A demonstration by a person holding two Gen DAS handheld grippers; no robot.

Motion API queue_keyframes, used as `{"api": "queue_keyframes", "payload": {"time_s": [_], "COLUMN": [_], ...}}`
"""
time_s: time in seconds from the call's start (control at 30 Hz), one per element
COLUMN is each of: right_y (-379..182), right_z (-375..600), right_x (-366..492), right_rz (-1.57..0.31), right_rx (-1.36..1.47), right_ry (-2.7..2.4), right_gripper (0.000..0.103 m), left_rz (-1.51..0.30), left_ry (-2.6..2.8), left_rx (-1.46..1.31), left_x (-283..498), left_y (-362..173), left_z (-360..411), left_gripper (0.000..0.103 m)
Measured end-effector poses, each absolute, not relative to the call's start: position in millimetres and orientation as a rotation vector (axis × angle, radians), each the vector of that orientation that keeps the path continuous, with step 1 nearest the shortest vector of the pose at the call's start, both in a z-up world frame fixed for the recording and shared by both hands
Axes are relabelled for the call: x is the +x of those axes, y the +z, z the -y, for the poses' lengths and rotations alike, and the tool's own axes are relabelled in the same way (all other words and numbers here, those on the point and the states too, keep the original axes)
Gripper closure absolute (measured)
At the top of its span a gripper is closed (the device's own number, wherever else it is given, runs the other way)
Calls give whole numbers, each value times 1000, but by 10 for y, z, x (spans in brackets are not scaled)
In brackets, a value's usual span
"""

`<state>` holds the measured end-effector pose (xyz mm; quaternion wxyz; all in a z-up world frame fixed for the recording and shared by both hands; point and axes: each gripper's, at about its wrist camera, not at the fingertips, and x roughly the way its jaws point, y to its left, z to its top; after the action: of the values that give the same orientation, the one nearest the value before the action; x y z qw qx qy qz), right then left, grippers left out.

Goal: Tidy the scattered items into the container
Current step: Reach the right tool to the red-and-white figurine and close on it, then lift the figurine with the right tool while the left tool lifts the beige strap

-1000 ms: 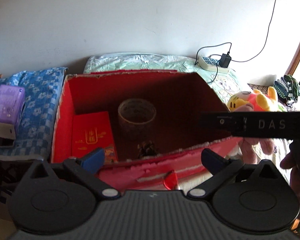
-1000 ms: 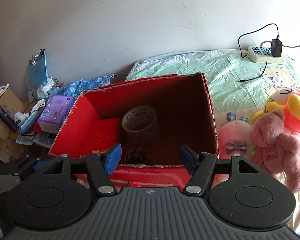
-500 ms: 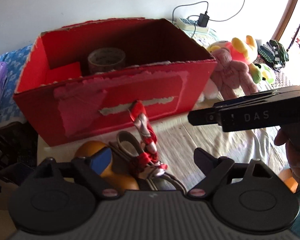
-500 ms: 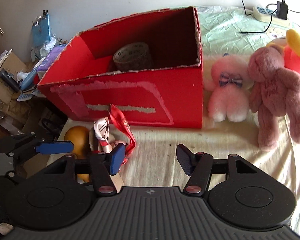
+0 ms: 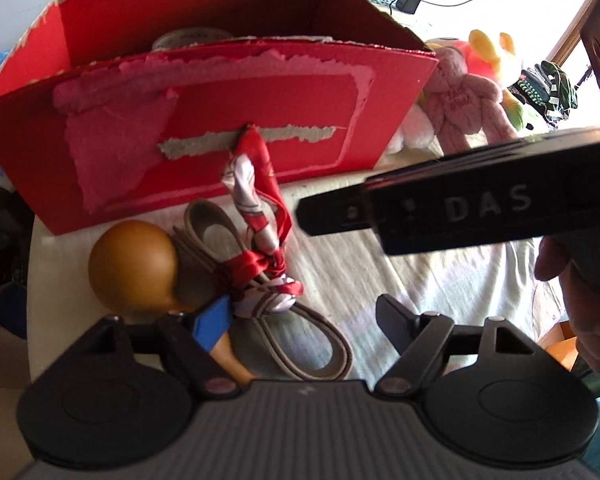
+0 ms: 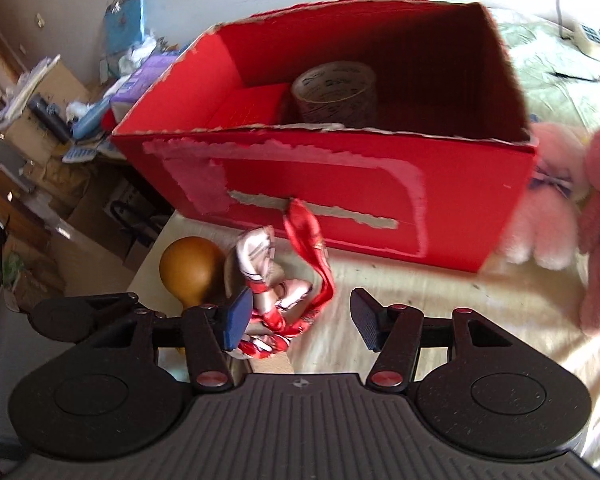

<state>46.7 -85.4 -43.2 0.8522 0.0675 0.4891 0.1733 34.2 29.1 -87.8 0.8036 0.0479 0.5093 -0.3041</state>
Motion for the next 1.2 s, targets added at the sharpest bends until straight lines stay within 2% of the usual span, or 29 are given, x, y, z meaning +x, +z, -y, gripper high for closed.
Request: {"api": "queue_keyframes", "payload": {"time_s": [0.1, 0.2, 0.27, 0.3, 0.63, 0.67, 0.73, 0.77, 0.97, 1.03, 1.2], "right_y": [-523, -616, -632, -641, -641, -649, -664, -670, -611, -596, -620], "right_z": [755, 738, 770, 786, 811, 839, 902, 934, 1092, 1139, 1227], "right_x": [548, 617, 630, 637, 623, 628, 639, 644, 515, 481, 543], "right_rz": [-1069, -1108, -1121, -1128, -1121, -1122, -1129, -1132, -1084, -1079, -1102], "right_rx": [136, 170, 199, 214, 234, 248, 293, 314, 275, 266, 335], "right_ry": [375, 371, 369, 368, 358, 356, 368, 374, 308, 284, 265], "right_gripper": [46, 46, 46, 46, 54, 57, 75, 75, 73, 68, 67], "left_rz": [-1116, -1133, -1149, -1154, -1116, -1110, -1098, -1093, -1056, -1030, -994], "left_ry": [-664, -668, -668, -669, -693, -694, -695, -695, -711, -714, -719], "left_rx": [94, 104, 114, 112, 190, 208, 238, 249, 303, 336, 388], "left_x": [343, 345, 352, 354, 304, 290, 265, 256, 194, 158, 107], "left_y": [-952, -1040, -1100, -1121, -1145, -1147, -1152, -1154, -1143, -1134, -1144], "left_z": [-292, -271, -255, -256, -139, -119, -88, -78, -20, 13, 69], "left_gripper": [23, 28, 36, 44, 44, 44, 44, 44, 44, 44, 44]}}
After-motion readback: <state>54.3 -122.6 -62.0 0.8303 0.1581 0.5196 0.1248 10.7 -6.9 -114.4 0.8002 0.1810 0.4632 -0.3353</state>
